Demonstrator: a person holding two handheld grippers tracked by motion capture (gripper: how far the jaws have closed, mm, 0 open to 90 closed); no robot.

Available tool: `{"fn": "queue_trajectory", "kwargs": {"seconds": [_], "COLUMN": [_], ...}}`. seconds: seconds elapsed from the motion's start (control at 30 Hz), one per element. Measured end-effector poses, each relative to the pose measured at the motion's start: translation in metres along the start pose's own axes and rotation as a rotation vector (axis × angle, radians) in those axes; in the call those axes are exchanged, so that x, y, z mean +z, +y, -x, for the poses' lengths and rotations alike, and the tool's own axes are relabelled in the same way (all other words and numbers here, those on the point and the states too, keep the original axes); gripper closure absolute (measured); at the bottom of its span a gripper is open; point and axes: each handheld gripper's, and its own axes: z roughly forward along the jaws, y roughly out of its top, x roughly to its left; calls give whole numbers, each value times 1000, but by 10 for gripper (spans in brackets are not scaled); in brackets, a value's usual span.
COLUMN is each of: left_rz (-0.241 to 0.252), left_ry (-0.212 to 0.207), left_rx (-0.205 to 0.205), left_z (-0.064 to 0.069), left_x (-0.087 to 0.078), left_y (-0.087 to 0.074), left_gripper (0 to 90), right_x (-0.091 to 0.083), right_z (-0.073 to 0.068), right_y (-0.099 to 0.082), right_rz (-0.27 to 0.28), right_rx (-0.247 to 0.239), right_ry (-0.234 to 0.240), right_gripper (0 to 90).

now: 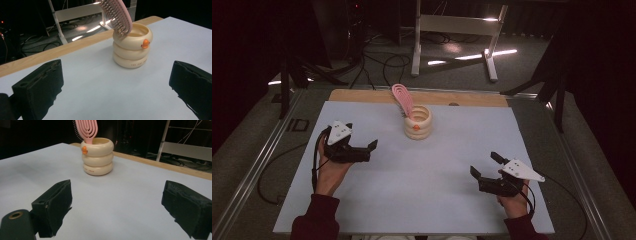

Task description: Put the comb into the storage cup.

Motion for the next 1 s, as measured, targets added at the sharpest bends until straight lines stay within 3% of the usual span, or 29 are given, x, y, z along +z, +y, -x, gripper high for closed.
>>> {"fn": "queue_trajectory", "kwargs": {"seconds": [0.2,0.73,1.0], "left_rz": [-12,7,23], "left_ry": [-5,-4,5], "left_rx": [-1,-60,-48], "left_z": [-1,-4,-3], "left_x": [-7,-21,-30], "left_y": [-14,-49,-60], "left_gripper": [1,1,1], "right_x": [-1,-1,-2], "right_z": [2,2,2], "right_y": [0,-1,-1], "right_rz": [7,4,8], "right_rx": [19,14,16], "right_ry": [5,4,0], "right_gripper": [95,95,95]}}
